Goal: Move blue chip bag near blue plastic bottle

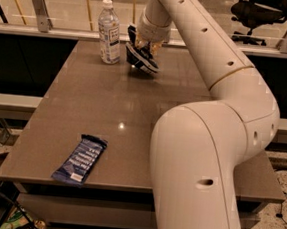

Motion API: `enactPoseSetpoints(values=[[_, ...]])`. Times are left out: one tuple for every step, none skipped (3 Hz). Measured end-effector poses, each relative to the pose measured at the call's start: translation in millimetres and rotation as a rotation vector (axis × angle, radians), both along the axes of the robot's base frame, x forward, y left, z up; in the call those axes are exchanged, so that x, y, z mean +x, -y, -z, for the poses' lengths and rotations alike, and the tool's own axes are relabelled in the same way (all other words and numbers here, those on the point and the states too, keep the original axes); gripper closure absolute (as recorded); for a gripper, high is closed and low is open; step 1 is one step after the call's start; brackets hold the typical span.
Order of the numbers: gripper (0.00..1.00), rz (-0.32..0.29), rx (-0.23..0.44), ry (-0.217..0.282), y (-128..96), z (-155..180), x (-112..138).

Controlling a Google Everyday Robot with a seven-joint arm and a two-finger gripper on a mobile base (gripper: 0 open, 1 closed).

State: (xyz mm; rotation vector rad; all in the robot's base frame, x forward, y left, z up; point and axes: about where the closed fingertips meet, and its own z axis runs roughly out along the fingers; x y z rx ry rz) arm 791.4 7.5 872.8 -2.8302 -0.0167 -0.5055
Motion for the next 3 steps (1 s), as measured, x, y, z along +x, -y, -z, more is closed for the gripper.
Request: enactPoseSetpoints(values=[[0.13,-0.001,0.000,-0.001,-1.9,3.7,1.5],[0.00,-0.003,0.001,-0.002,-3.6,6.9,2.8],[0.00,-0.003,0.001,-0.002,-3.6,7.0,2.8]])
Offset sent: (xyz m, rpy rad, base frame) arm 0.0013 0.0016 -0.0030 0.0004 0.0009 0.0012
